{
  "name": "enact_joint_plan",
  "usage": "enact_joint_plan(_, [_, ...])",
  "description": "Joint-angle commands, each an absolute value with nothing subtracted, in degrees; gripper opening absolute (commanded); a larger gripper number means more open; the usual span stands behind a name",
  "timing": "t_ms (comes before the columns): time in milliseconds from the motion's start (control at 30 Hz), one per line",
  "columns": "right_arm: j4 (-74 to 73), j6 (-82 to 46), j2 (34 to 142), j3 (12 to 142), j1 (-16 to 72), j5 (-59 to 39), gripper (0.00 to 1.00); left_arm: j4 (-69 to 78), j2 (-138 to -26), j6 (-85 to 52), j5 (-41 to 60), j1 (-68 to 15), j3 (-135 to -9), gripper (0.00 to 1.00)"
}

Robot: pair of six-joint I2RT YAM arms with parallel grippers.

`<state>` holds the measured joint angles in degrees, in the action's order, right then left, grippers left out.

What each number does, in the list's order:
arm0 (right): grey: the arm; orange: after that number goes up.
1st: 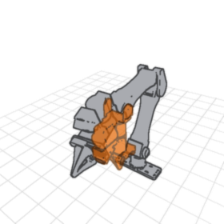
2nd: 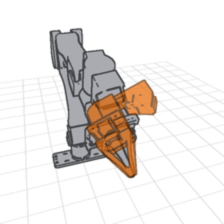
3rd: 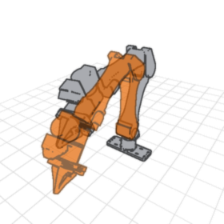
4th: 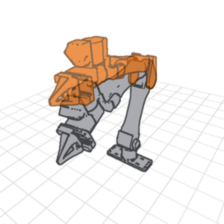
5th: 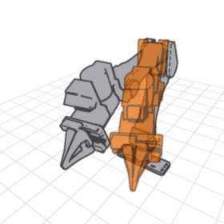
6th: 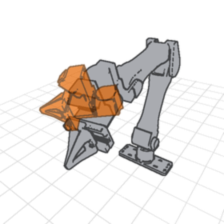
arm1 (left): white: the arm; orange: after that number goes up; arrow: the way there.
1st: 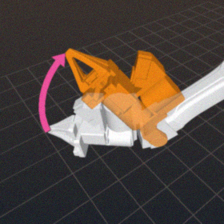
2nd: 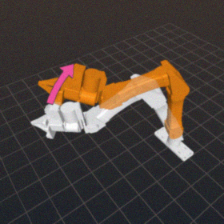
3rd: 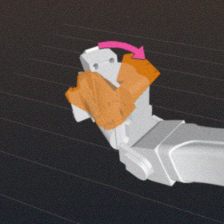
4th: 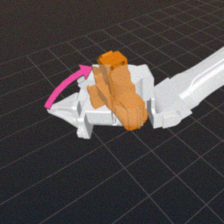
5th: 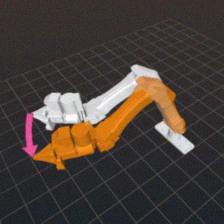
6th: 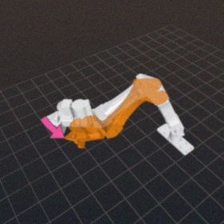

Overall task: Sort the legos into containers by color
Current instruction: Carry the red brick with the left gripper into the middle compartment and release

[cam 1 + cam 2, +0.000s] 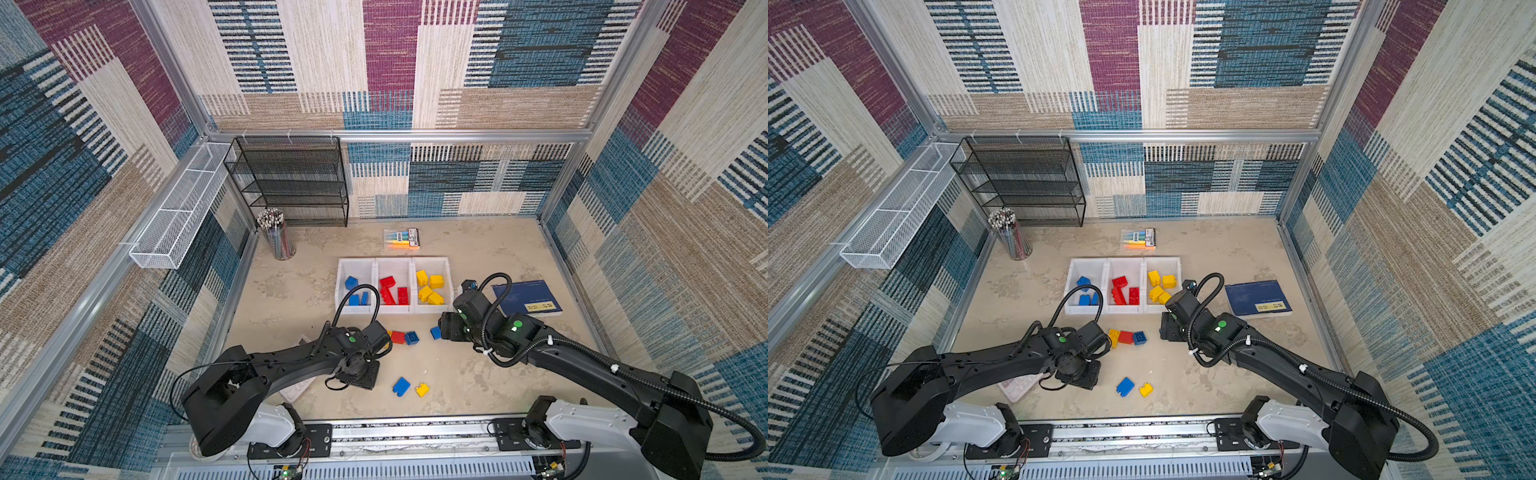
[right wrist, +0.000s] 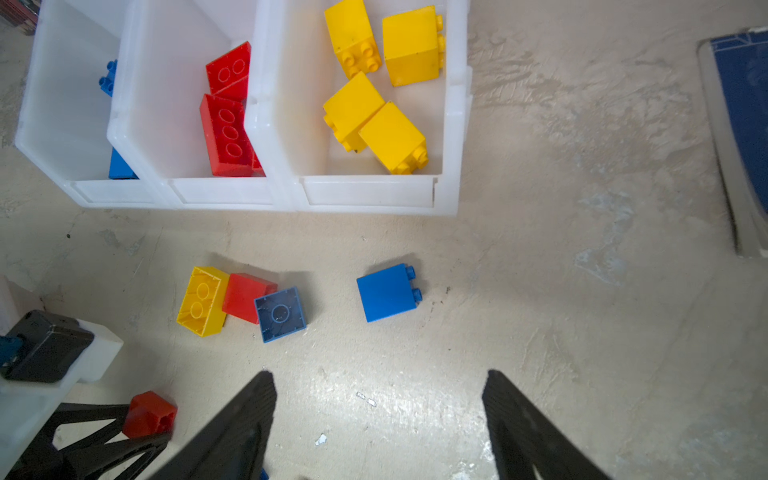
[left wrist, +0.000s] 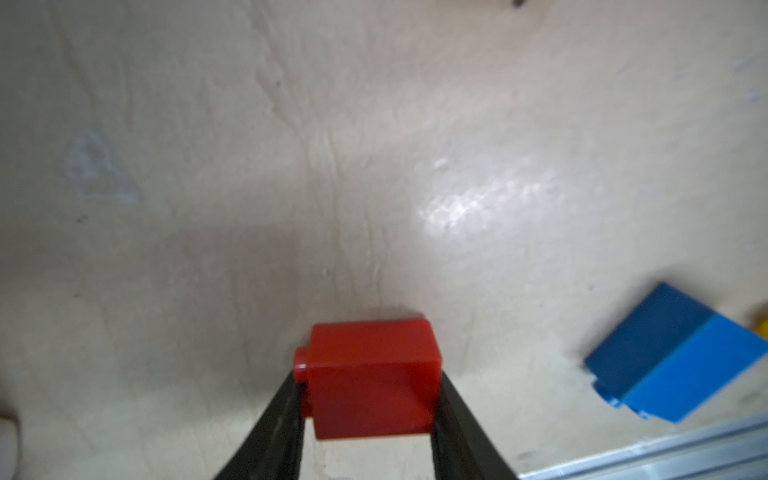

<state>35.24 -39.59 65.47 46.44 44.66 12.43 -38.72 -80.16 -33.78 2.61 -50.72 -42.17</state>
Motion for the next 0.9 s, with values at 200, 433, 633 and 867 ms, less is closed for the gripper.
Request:
enact_joint_plan(200, [37.94, -40.86, 62.92, 47.52, 44.42, 14.75, 0.81, -35.02, -86.79, -20.51, 3.71, -45.26, -63.46, 0.44])
enact_joint_plan(433, [40.98, -42.09, 60.08, 47.94, 44.30, 15.95, 0.81, -37.60, -102.58, -13.71, 4.81, -37.60, -82.19, 0.45])
enact_joint_plan(633, [42.60, -43.67, 57.50, 47.03, 44.30, 16.79, 0.81, -37.52, -109.76, -13.60, 6.04, -34.57, -89.00, 0.47])
enact_joint_plan(867, [44.36, -44.16, 55.94, 46.67, 44.30, 17.91, 0.84, -38.32, -112.77, -13.71, 5.13, -34.08, -92.33, 0.61])
